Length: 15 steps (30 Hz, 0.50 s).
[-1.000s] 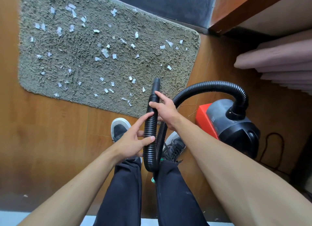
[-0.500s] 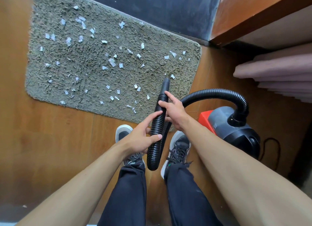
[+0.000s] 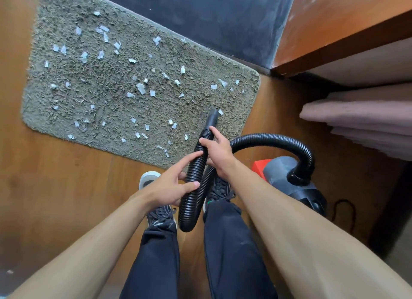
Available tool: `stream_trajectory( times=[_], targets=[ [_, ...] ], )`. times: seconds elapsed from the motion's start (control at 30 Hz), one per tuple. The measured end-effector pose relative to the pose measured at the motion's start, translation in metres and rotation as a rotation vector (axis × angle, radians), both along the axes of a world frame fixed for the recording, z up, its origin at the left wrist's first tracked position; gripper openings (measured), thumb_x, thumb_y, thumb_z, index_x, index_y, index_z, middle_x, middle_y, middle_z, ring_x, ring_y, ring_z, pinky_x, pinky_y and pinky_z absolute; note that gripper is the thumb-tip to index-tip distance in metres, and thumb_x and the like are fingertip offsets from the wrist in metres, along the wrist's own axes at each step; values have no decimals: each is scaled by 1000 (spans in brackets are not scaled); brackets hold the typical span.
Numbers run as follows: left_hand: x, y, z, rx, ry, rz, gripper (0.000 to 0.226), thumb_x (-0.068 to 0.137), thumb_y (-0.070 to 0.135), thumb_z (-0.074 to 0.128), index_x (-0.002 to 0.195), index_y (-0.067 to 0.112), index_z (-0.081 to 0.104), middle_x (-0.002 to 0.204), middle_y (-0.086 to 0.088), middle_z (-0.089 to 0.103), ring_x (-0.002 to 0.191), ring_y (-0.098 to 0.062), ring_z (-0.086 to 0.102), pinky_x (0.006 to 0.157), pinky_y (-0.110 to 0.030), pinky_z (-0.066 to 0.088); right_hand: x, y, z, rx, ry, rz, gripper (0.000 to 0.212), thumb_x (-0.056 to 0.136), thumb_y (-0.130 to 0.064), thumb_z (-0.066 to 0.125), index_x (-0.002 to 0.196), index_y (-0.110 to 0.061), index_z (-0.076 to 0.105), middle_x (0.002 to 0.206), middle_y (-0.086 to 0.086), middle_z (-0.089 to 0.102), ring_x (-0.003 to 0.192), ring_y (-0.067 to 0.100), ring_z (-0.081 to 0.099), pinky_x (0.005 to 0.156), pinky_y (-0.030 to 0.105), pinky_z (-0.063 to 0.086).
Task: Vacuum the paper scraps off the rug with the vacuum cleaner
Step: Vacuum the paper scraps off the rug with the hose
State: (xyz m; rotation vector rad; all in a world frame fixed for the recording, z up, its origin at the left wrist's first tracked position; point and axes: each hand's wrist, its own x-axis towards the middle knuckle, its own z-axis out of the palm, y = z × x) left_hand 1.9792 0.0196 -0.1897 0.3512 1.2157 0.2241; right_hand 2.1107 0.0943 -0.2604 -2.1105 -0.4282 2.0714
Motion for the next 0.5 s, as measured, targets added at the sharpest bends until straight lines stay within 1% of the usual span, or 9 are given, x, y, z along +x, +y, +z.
stream_trajectory(
  times=[0.07,0.13,0.2,0.27,0.37,0.43,0.5],
  targets=[
    [7,2,-1,-14,-11,-16,69,99,3,54,139,56,39,99,-2,69,83,-27,72,76,-62,57,11,-1,1,-7,-12,-15,59,94,-8,58,146,-29,40,114,0,63,89,17,63,62,30,53],
    [13,4,-1,-20,-15,-40,70,99,3,54,137,59,39,105,-6,68,89,-37,71,78,-69,53,21,-1,2,-13,-12,-19,58,94,-9,57,145,-30,40,106,-2,64,84,16,62,62,29,53],
    [19,6,0,-22,-17,-54,70,99,3,54,135,62,39,113,-14,66,88,-37,69,77,-68,52,28,-1,0,-18,-3,-20,59,94,-9,58,146,-30,40,104,-1,65,82,16,61,65,31,52],
    [23,8,1,-27,-15,-47,70,99,3,53,136,61,39,113,-15,65,84,-33,68,74,-64,54,31,0,-1,-20,6,-12,60,94,-9,58,147,-30,40,108,1,65,82,16,61,65,31,52],
    [23,8,-1,-33,-7,-33,69,99,3,54,136,60,39,106,-8,66,84,-33,71,72,-61,56,31,2,-1,-20,28,-5,60,94,-9,58,147,-30,39,118,4,64,86,18,64,63,29,55],
    [21,7,-2,-27,-1,-22,69,99,4,55,135,61,40,101,0,69,87,-32,73,73,-62,58,29,3,-1,-11,45,6,60,94,-8,58,147,-32,39,119,7,64,90,19,64,68,33,57],
    [18,7,-2,-10,9,-9,69,98,4,55,134,61,41,93,5,70,81,-27,72,74,-61,58,24,5,-2,11,57,32,60,94,-8,58,146,-32,39,117,8,63,93,20,63,74,38,57]
  ],
)
